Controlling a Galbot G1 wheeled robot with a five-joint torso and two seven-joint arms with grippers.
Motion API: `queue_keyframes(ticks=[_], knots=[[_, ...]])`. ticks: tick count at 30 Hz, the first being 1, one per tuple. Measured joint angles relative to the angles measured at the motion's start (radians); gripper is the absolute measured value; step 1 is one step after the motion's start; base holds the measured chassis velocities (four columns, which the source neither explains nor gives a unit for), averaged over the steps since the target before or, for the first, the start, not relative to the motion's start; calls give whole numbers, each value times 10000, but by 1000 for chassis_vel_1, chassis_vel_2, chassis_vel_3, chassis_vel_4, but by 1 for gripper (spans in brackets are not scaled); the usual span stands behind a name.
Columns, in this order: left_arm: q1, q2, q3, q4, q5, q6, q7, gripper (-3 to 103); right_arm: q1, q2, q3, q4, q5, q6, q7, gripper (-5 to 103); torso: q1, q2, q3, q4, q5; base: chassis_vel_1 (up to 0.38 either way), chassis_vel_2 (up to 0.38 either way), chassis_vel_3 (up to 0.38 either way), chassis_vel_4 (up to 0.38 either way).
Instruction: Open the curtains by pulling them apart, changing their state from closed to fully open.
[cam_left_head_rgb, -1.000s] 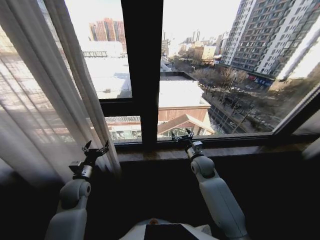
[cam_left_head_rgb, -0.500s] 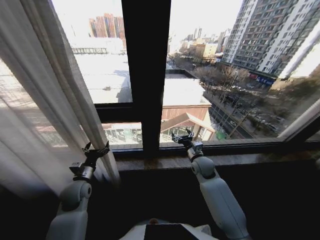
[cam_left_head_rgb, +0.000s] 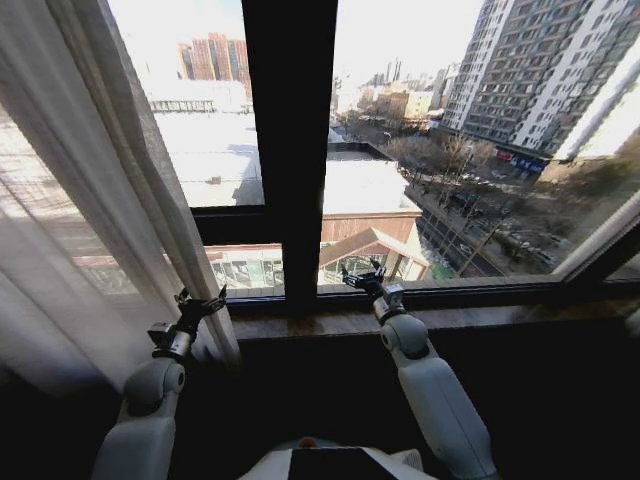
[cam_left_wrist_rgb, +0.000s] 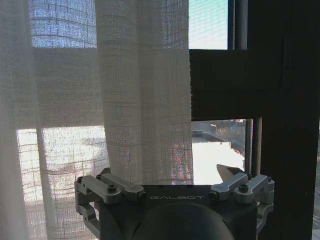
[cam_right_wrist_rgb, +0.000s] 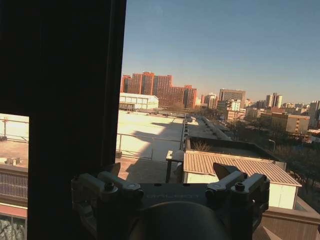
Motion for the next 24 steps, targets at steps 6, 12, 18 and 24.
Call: queue_keyframes(ticks=[6, 12, 18, 24], knots=[[-535, 61, 390, 364, -6, -8, -710, 100, 15, -12, 79, -47, -3, 4, 4, 100, -3, 1, -1, -3, 0, 0, 0, 0, 0], [-777, -3, 509, 403, 13, 40, -1403, 97, 19, 28, 104, -131, -22, 15, 17, 100, -1, 0, 0, -2, 0, 0, 0, 0, 0], [-802, 82, 492, 482, -133, 89, -1157, 76, 17, 49, 122, -142, -38, 21, 30, 100, -2, 1, -1, -2, 1, 0, 0, 0, 0], [-688, 195, 457, 437, -287, 169, -858, 55, 42, -11, 193, -215, -40, 36, 46, 100, -1, 0, -1, -1, 0, 0, 0, 0, 0]])
